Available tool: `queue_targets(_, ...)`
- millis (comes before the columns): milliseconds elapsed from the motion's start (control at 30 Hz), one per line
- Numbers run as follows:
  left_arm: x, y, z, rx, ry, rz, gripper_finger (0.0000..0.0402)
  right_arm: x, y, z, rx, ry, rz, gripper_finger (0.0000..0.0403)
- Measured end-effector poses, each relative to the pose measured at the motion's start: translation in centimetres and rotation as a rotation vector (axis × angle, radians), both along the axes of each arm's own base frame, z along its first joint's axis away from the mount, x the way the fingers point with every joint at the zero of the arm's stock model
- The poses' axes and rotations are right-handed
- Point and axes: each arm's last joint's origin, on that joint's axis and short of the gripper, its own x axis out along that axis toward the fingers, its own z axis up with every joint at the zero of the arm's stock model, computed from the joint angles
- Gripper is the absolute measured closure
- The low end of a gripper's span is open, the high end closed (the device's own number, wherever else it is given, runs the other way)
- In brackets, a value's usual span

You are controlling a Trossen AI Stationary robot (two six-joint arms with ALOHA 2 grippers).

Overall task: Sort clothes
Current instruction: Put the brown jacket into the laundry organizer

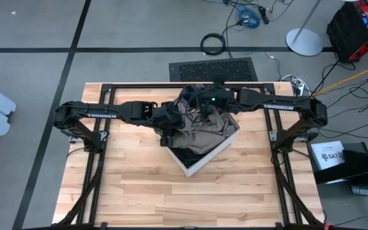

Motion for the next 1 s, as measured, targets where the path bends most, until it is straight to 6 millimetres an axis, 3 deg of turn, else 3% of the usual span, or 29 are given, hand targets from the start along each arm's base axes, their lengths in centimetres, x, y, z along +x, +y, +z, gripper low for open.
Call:
queue_targets(267, 0.0, -0.2, 0.0, 0.008, 0.004, -0.031, 0.0267, -4.0, 0.9, 3.7, -0.008, -0.072, -0.032, 0.0305)
queue_targets(433, 0.0, 0.1, -0.1, -0.015, 0.010, -0.067, 0.0267, -6.3, 1.9, 5.8, 0.156, -0.220, 0.035, 0.0305)
queue_targets(600, -0.1, 0.3, -0.1, -0.146, 0.009, -0.168, 0.0267, -6.0, 3.1, 6.6, 0.352, -0.330, 0.279, 0.0305)
queue_targets(1000, -0.2, 0.3, -0.2, -0.129, 0.017, -0.265, 0.0267, -3.1, 6.9, 6.1, 0.358, -0.375, 0.449, 0.0305)
